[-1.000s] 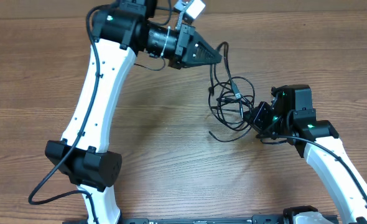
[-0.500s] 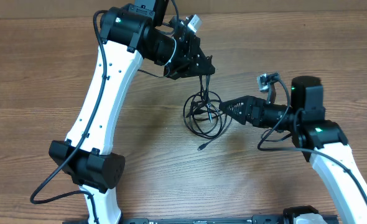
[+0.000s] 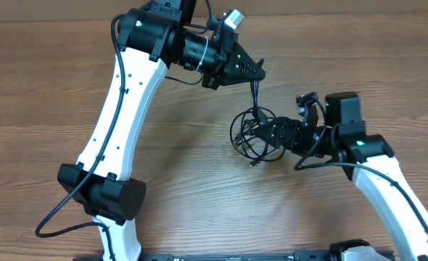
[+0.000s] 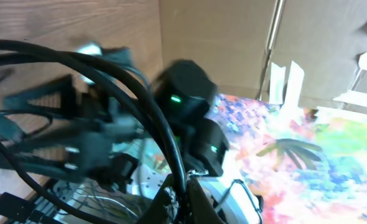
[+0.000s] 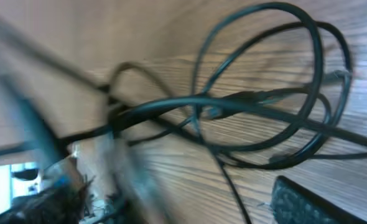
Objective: Untangle cables
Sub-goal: 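Pull the grippers apart, stretching the cables between left and right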
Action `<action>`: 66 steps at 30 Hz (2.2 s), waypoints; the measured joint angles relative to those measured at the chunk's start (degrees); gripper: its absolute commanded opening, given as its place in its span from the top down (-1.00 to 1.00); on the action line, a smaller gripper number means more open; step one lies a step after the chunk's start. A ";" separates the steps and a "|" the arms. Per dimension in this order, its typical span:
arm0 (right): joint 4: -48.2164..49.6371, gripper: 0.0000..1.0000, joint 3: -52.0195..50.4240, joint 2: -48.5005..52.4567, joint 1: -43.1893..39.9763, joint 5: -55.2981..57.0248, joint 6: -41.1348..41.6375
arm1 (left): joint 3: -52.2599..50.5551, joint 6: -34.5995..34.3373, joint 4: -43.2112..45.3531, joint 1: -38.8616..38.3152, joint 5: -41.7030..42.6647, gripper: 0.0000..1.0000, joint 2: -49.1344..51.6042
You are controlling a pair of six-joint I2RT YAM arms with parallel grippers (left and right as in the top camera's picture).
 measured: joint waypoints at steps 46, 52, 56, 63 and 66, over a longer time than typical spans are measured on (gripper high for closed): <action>-6.67 0.93 17.77 -9.57 -28.74 -19.34 4.33 | -1.95 -5.88 -19.78 15.02 -73.05 0.92 0.00; -8.44 0.93 21.62 -15.10 -28.76 -18.01 5.40 | -2.34 -4.63 -19.58 15.02 -72.54 0.69 0.00; -10.64 0.93 21.62 -15.23 -28.76 -17.57 5.81 | -3.91 -0.02 -18.21 14.99 -68.94 -0.07 0.00; -15.30 0.92 21.62 -13.27 -28.76 -16.96 6.05 | -8.02 9.14 -16.87 14.27 -60.00 -0.52 0.00; -16.48 0.93 21.62 -12.22 -28.44 -16.74 6.03 | -8.81 16.44 -16.63 12.76 -51.91 -0.73 0.00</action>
